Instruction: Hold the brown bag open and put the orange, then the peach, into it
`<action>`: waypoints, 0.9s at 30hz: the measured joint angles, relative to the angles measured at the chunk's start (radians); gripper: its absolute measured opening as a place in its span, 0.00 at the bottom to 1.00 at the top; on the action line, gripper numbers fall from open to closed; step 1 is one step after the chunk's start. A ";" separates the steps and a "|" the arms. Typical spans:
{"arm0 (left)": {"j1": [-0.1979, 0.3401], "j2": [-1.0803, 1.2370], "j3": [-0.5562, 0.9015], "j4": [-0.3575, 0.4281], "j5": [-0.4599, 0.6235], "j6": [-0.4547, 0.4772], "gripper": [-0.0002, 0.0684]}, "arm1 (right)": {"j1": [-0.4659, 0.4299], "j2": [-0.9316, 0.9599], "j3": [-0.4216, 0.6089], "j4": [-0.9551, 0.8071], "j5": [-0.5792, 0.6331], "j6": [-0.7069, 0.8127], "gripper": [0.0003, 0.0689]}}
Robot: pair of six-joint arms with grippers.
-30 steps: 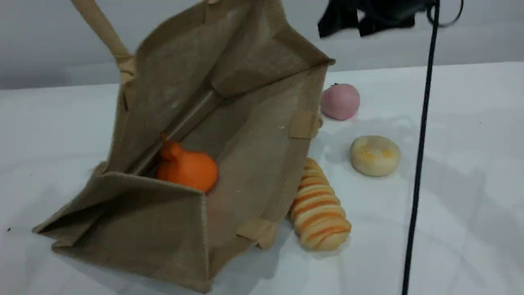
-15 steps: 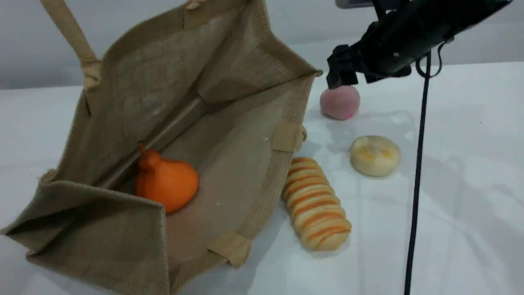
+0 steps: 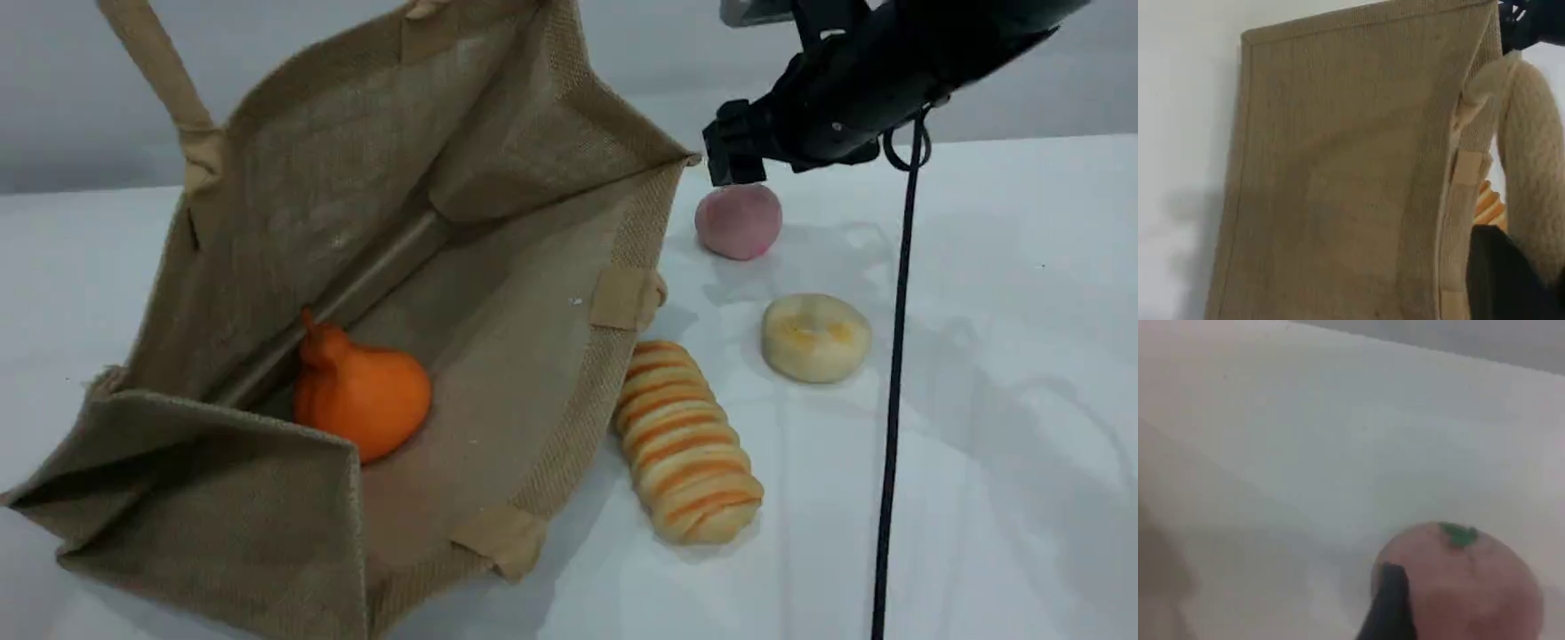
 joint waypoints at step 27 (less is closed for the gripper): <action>0.000 0.000 0.000 -0.008 -0.001 0.002 0.11 | -0.001 0.018 0.006 -0.018 0.017 -0.055 0.02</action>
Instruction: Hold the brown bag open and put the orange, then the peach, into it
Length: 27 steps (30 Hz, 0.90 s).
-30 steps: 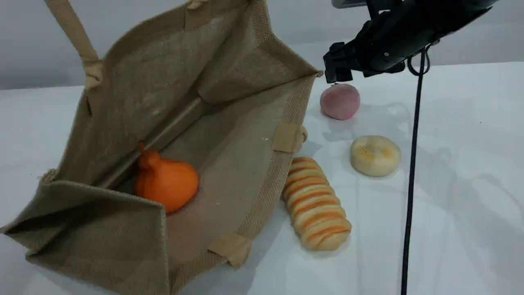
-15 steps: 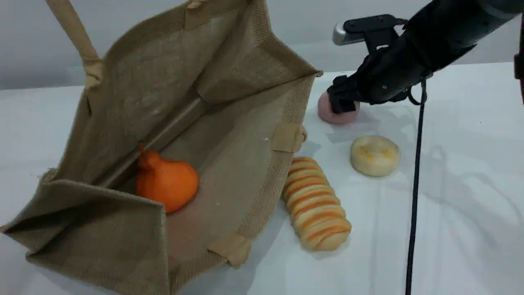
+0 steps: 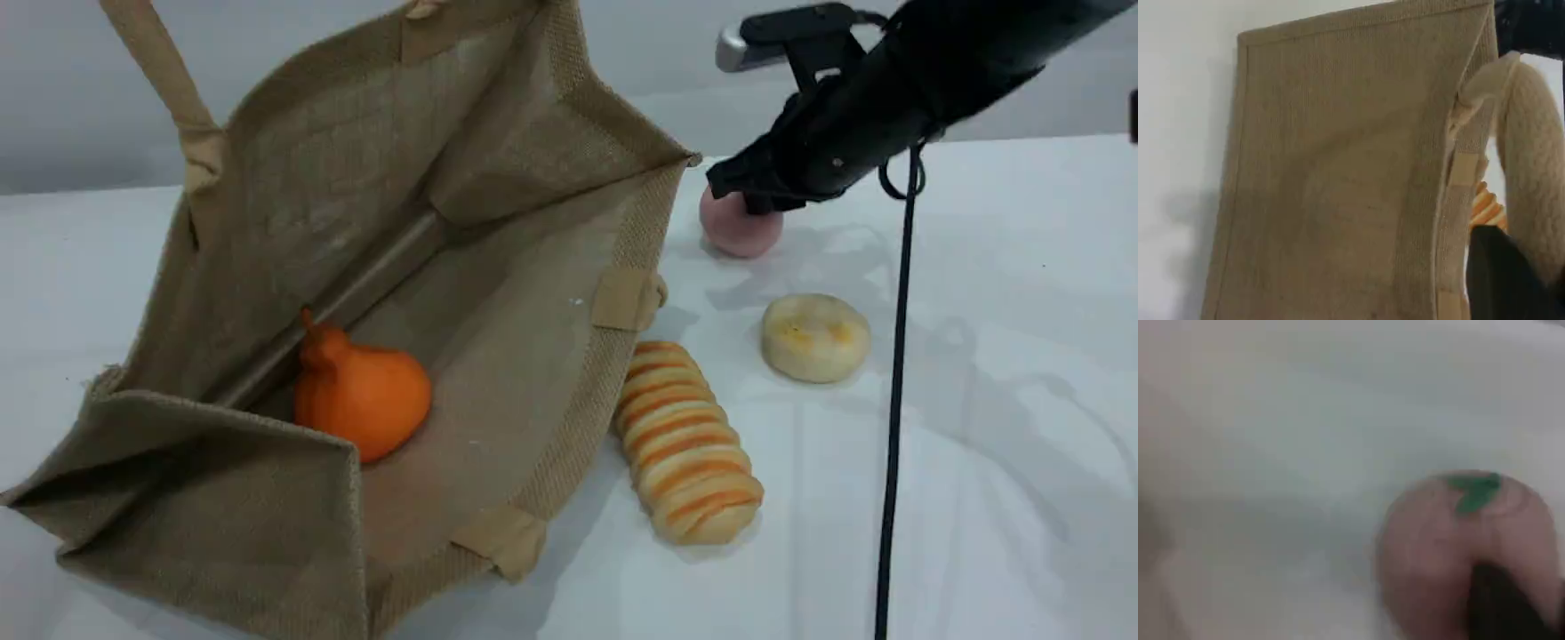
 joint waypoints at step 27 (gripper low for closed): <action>0.000 0.000 0.000 -0.018 0.000 0.086 0.11 | 0.008 -0.606 0.438 -0.002 0.651 0.083 0.02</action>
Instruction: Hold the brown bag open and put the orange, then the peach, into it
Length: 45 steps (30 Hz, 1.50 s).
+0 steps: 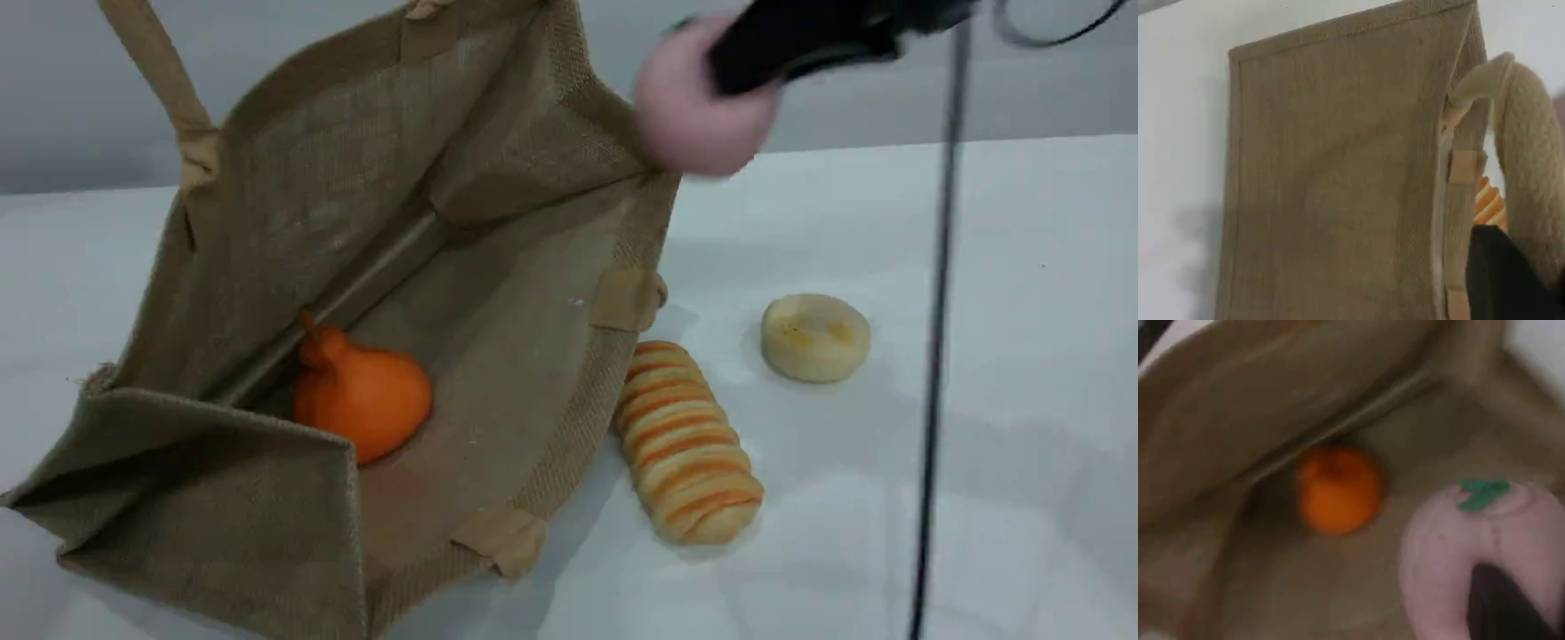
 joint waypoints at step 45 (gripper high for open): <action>0.000 0.000 0.000 0.000 0.000 -0.003 0.11 | 0.433 0.433 -0.266 0.526 -0.295 -0.340 0.34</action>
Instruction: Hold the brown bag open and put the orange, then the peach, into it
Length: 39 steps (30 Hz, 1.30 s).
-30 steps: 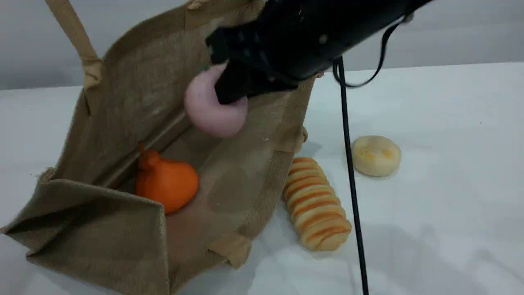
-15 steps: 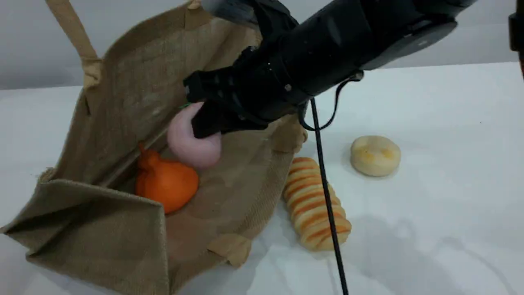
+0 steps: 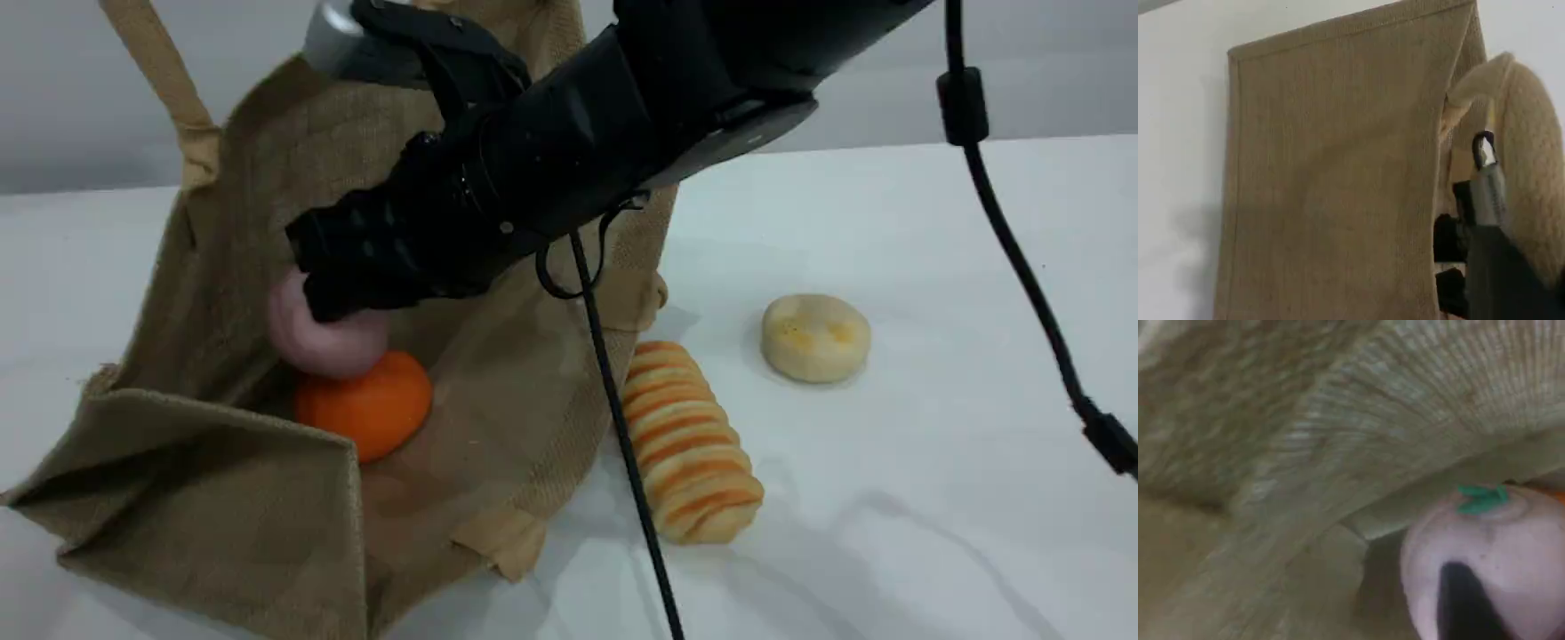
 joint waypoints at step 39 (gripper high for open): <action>0.000 0.030 0.084 0.001 -0.096 0.057 0.11 | -0.201 -0.671 0.124 -0.962 0.377 0.775 0.60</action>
